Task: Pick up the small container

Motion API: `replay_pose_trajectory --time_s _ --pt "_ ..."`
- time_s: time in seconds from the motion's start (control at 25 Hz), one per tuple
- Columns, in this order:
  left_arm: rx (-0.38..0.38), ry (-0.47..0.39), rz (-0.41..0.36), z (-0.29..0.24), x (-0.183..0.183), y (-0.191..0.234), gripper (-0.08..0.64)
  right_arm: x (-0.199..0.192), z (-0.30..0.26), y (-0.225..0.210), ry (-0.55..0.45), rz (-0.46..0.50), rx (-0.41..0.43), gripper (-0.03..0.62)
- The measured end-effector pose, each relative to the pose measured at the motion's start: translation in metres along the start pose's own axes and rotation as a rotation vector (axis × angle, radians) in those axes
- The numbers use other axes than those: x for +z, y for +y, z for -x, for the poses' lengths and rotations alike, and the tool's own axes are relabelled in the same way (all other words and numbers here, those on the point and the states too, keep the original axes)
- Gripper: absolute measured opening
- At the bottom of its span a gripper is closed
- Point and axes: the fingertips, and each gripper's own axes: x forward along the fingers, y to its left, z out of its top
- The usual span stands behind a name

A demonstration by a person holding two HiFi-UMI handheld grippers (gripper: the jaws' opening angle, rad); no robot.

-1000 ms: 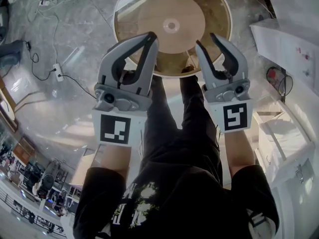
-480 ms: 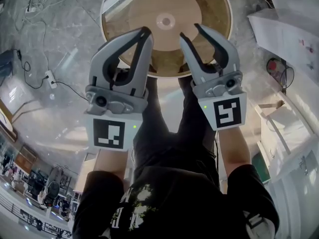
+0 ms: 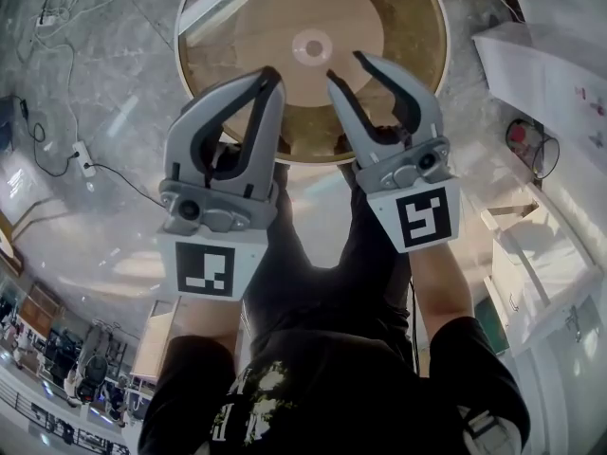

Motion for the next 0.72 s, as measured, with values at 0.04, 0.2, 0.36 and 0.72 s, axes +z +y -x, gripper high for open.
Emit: replay_pose_trajectory --time_s 0.04,0.2,0.36,0.72 --pt "-0.003 0.005 0.007 0.000 -0.008 0.001 0.014 -0.008 -0.003 0.001 0.007 -0.004 -0.003 0.114" --pt "-0.010 0.018 0.014 0.001 -0.034 0.004 0.014 -0.032 -0.011 0.007 0.020 -0.002 -0.001 0.115" --pt "-0.017 0.028 0.016 -0.003 -0.057 0.007 0.014 -0.053 -0.021 0.008 0.032 -0.009 0.005 0.155" --pt "-0.032 0.052 0.027 -0.016 -0.105 0.011 0.014 -0.098 -0.037 0.001 0.066 -0.007 0.000 0.158"
